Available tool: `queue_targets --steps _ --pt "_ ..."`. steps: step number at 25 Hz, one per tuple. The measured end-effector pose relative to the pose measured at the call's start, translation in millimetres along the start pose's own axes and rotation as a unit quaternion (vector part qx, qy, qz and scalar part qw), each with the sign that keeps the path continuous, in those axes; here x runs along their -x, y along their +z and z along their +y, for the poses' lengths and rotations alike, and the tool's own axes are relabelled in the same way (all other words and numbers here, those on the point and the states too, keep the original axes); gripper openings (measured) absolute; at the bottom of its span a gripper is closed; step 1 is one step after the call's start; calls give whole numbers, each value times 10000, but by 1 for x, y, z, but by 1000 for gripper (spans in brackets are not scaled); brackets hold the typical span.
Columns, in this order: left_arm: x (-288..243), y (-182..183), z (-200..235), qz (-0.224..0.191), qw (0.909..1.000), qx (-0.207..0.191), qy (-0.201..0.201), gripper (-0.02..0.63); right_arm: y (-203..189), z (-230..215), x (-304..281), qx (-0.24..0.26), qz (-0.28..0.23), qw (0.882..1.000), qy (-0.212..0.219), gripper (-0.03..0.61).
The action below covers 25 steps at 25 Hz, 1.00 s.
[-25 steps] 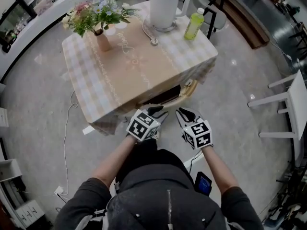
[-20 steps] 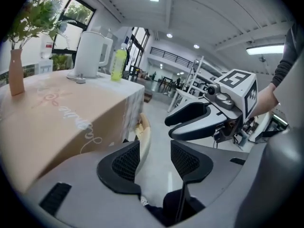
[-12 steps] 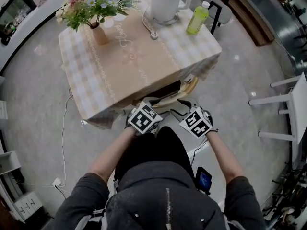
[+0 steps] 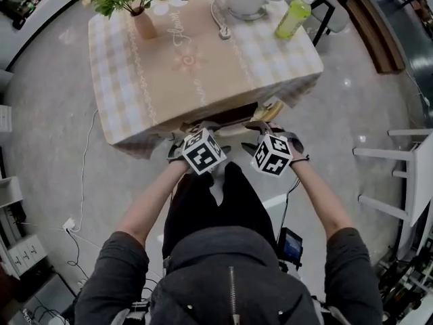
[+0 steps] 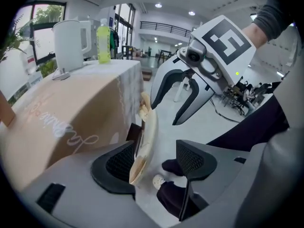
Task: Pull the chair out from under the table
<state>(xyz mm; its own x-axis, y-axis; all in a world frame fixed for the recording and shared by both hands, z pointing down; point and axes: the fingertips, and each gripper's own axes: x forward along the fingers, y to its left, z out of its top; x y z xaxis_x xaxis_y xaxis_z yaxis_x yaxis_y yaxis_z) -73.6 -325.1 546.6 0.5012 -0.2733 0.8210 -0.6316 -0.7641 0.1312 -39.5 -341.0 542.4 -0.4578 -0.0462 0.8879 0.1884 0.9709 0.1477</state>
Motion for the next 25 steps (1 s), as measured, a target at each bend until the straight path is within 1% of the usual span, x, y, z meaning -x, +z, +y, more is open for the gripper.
queue_targets --steps 3,8,12,16,19,22,25 --pt "-5 -5 5 154 9998 28 119 284 -6 -1 -8 449 77 9989 147 189" --pt "-20 -14 6 442 9989 -140 122 283 -14 1 -26 852 195 9954 398 189" --pt "-33 -14 9 691 9960 -552 129 283 -21 -2 -42 1115 332 9916 567 189" --pt "-48 -17 9 1063 9891 -1020 2 283 -31 -6 -56 1433 529 9857 708 189" --pt "-60 -21 8 1302 9844 -1168 -180 282 -41 -10 -65 1559 709 9815 853 189" --pt "-69 -25 8 1457 9816 -1207 -255 282 -45 -8 -73 1545 777 9797 1017 189" --pt "-77 -28 3 1545 9801 -1204 -308 282 -50 -4 -80 1626 813 9780 1026 189"
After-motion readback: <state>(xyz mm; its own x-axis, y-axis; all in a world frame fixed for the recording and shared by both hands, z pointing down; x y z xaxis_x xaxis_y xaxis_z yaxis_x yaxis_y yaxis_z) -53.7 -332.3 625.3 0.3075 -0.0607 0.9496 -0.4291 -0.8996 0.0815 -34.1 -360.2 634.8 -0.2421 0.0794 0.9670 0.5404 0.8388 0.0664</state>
